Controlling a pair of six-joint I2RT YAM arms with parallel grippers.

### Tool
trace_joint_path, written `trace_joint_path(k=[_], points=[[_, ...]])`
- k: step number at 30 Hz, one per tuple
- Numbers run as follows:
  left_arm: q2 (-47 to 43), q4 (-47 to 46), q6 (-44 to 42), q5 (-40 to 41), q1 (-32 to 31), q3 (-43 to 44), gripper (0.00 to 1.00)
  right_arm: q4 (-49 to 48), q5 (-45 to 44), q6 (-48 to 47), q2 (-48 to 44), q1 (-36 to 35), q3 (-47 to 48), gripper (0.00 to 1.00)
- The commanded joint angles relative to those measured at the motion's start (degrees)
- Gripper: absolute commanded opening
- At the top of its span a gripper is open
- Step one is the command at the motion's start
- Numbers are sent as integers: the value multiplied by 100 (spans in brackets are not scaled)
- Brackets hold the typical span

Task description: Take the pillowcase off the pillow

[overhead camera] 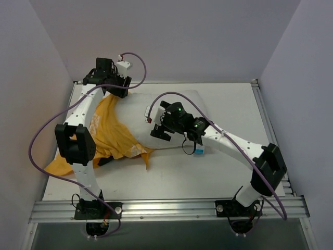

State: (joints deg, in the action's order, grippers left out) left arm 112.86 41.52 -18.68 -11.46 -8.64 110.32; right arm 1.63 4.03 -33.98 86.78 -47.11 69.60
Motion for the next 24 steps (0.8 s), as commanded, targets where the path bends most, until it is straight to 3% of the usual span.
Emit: trace_joint_path(k=[1, 5, 6, 7, 10, 16, 19, 24], points=[[-219, 243, 22, -84, 73, 341, 66, 136, 194, -907, 619, -175, 448, 100], [-571, 558, 48, -224, 109, 341, 86, 766, 299, -1084, 1322, -333, 1053, 100], [-659, 611, 57, -277, 117, 341, 99, 847, 343, -1059, 1585, -325, 1151, 100], [-825, 655, 75, -277, 135, 349, 95, 952, 396, -1006, 1700, -307, 1239, 100], [-1098, 1068, 232, -181, 214, 463, 94, 1226, 800, -725, 2123, -88, 1398, 100], [-1924, 1991, 418, -611, 1267, -202, 94, 988, 836, 214, 2606, 273, 1143, 99], [-2477, 2062, -47, -226, 1418, -1317, 94, 1278, 722, 926, 3010, 352, 1283, 91], [-2787, 1527, -478, 266, 1409, -3153, 94, 1252, 897, 1902, 3187, 501, 837, 62]])
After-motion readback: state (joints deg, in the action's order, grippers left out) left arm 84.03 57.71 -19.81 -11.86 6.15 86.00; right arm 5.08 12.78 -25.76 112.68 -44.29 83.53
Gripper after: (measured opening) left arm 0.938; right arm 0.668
